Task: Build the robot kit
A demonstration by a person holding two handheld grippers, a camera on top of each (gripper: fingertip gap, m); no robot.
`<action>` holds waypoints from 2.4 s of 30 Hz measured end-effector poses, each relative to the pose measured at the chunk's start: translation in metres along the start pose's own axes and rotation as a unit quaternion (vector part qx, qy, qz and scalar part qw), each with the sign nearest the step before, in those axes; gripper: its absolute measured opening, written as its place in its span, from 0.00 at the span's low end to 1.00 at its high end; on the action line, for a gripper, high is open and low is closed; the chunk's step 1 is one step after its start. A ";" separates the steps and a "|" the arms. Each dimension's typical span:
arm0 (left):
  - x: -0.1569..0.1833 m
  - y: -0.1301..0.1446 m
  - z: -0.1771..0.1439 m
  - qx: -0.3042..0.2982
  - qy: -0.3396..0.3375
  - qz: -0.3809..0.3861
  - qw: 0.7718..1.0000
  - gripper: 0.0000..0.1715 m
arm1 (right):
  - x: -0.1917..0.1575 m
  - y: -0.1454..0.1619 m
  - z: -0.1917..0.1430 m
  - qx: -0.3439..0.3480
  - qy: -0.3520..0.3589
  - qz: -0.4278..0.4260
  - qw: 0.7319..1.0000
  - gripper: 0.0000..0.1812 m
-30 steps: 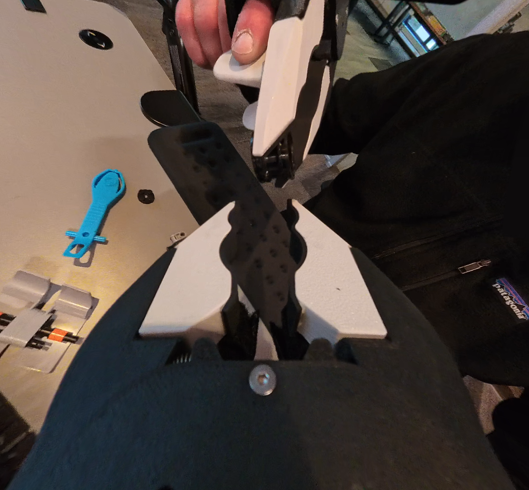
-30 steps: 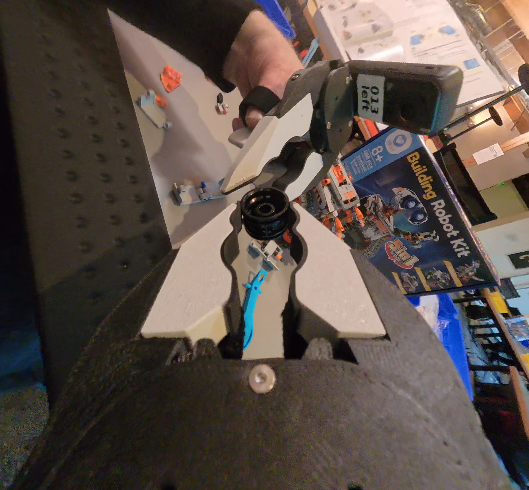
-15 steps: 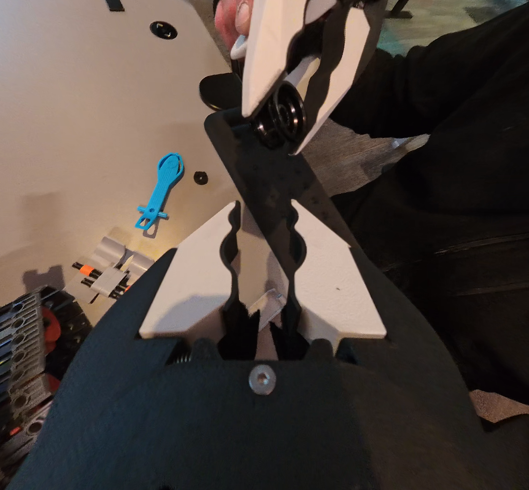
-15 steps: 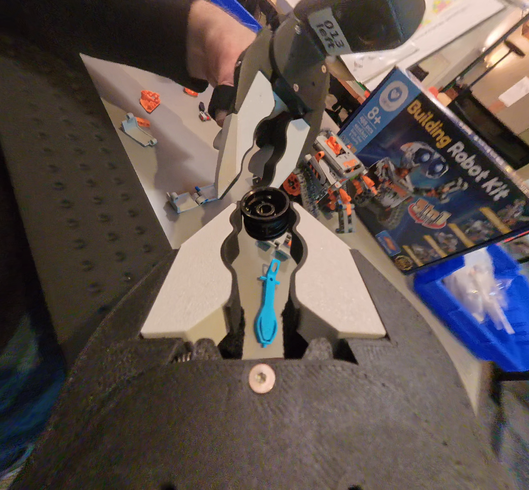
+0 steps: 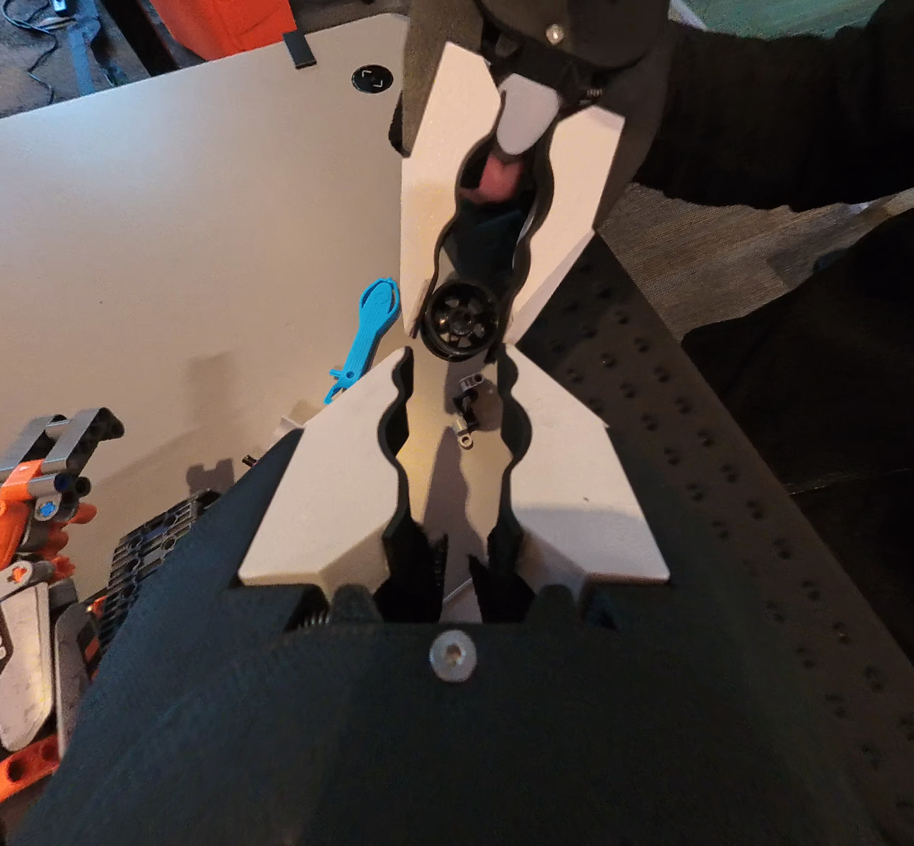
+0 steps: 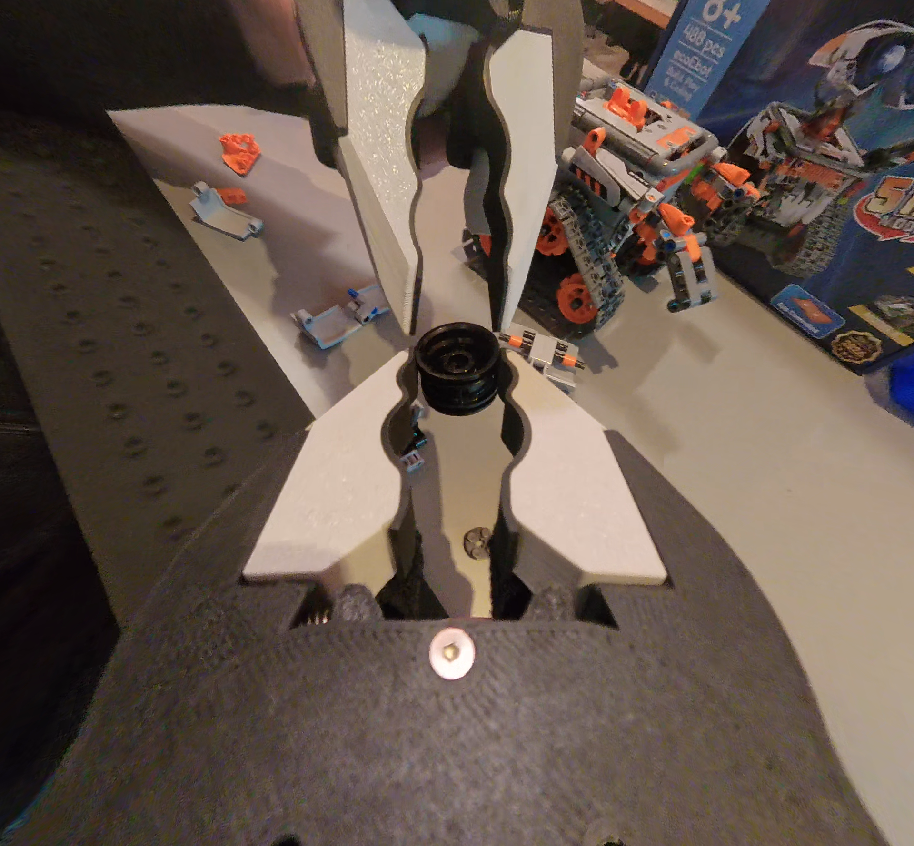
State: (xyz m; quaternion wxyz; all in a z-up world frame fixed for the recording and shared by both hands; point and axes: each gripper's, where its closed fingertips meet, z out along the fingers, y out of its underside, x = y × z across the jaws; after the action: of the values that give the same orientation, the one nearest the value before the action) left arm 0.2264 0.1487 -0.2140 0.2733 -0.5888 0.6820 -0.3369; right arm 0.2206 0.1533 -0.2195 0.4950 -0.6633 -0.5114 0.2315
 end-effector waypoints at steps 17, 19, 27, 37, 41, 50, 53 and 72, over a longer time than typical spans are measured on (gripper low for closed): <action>-0.009 -0.004 0.006 0.010 -0.018 -0.065 0.998 0.22 | 0.025 -0.001 0.001 -0.108 0.170 -0.168 0.965 0.16; -0.008 -0.006 0.006 0.015 -0.015 -0.065 0.998 0.21 | 0.026 -0.002 -0.001 -0.110 0.181 -0.182 0.960 0.16; -0.006 -0.011 0.003 0.010 -0.027 -0.039 0.999 0.21 | 0.025 -0.011 -0.005 -0.074 0.183 -0.183 0.963 0.16; -0.001 -0.015 0.001 0.022 -0.006 -0.047 0.999 0.23 | 0.023 -0.017 -0.008 -0.060 0.188 -0.201 0.960 0.16; 0.005 -0.013 0.006 0.021 0.012 -0.043 0.999 0.29 | 0.020 -0.018 -0.007 -0.065 0.186 -0.220 0.955 0.16; 0.018 -0.029 0.001 0.096 0.100 -0.084 0.987 0.26 | 0.008 -0.031 -0.012 -0.043 0.158 -0.263 0.951 0.16; 0.018 -0.032 -0.002 0.124 0.128 -0.103 0.979 0.23 | 0.006 -0.034 -0.013 -0.040 0.159 -0.274 0.948 0.16; 0.018 -0.039 -0.010 0.177 0.175 -0.120 0.961 0.17 | 0.006 -0.041 -0.018 -0.006 0.146 -0.253 0.956 0.19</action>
State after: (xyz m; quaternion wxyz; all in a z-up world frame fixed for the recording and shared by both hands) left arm 0.2402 0.1294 -0.1769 0.2072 -0.5402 0.5730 -0.5805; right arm 0.2191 0.1503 -0.1750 0.6022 -0.5416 -0.5865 -0.0038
